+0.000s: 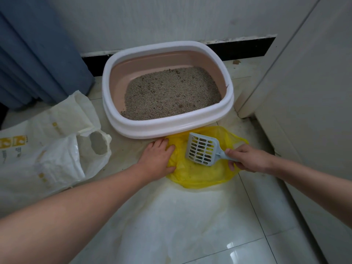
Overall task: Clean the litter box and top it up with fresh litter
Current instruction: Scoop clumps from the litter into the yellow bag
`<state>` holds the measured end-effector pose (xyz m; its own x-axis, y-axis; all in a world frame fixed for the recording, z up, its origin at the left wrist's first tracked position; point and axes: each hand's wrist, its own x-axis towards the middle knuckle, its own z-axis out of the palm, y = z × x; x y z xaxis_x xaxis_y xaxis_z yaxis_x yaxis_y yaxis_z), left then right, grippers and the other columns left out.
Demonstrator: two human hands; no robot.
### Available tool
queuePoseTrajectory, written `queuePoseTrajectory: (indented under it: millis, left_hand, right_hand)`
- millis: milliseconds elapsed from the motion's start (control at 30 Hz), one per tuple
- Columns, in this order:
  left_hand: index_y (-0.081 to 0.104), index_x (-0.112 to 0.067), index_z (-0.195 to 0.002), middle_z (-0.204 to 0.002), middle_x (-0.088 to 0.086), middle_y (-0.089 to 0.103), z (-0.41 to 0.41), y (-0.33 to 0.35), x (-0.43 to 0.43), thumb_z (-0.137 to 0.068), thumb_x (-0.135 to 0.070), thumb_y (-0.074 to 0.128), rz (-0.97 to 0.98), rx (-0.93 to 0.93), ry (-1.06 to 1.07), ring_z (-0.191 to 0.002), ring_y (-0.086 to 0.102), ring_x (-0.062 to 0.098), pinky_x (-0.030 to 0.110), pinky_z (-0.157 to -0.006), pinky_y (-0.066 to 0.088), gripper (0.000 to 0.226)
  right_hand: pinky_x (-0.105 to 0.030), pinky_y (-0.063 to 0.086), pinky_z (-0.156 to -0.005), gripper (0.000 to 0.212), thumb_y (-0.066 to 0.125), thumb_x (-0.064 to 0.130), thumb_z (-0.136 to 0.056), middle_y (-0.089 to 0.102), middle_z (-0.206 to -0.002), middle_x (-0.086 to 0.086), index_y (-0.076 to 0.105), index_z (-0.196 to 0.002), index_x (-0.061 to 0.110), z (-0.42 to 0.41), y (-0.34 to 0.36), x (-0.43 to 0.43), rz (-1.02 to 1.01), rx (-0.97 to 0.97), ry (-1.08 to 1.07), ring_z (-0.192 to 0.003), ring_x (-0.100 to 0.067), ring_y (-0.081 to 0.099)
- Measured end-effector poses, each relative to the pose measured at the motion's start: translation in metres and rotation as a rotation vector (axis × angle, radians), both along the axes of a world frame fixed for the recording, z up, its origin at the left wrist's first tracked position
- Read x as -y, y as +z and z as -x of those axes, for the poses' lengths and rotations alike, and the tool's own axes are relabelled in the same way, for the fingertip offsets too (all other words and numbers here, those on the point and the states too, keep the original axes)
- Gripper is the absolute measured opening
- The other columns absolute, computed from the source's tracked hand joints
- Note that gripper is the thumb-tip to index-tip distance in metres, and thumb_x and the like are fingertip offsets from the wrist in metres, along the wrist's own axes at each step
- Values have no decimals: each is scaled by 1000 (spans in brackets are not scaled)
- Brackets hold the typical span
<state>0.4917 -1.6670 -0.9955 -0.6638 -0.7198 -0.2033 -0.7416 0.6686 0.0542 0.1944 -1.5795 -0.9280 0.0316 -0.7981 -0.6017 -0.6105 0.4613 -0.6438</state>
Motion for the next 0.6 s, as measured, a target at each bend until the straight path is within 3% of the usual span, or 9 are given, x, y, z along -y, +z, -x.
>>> queuePoseTrajectory:
  millis: [167, 333, 467, 600]
  left_hand:
    - [42, -21, -145, -151, 10, 38, 0, 1, 1, -82, -60, 62, -1, 1, -9, -140, 33, 30, 40, -109, 32, 76]
    - [48, -20, -139, -142, 9, 46, -1, 3, 1, -83, -60, 58, 27, -6, -35, -132, 41, 30, 39, -103, 37, 70]
    - [58, -19, -124, -123, 8, 58, -6, 11, 3, -77, -65, 37, 61, -42, -59, -116, 53, 31, 41, -91, 46, 70]
    - [60, -18, -119, -119, 7, 59, -12, 22, 6, -82, -57, 48, 103, -120, -87, -112, 56, 30, 40, -91, 46, 55]
  right_hand:
    - [-22, 27, -41, 57, 42, 38, -104, 36, -44, -2, 69, -67, 4, -3, 8, 3, 6, -16, -26, -39, -14, 29]
    - [-25, 28, -46, 47, 54, 41, -97, 39, -50, -1, 69, -66, 10, -2, 23, -2, 190, -153, -59, -45, -14, 32]
    - [-30, 26, -51, 37, 62, 38, -93, 36, -53, -3, 70, -65, 15, -1, 32, -6, 304, -205, -49, -47, -15, 32]
    - [-30, 25, -50, 39, 60, 48, -86, 34, -51, -2, 71, -66, 17, -9, 42, -8, 386, -177, -76, -48, -15, 31]
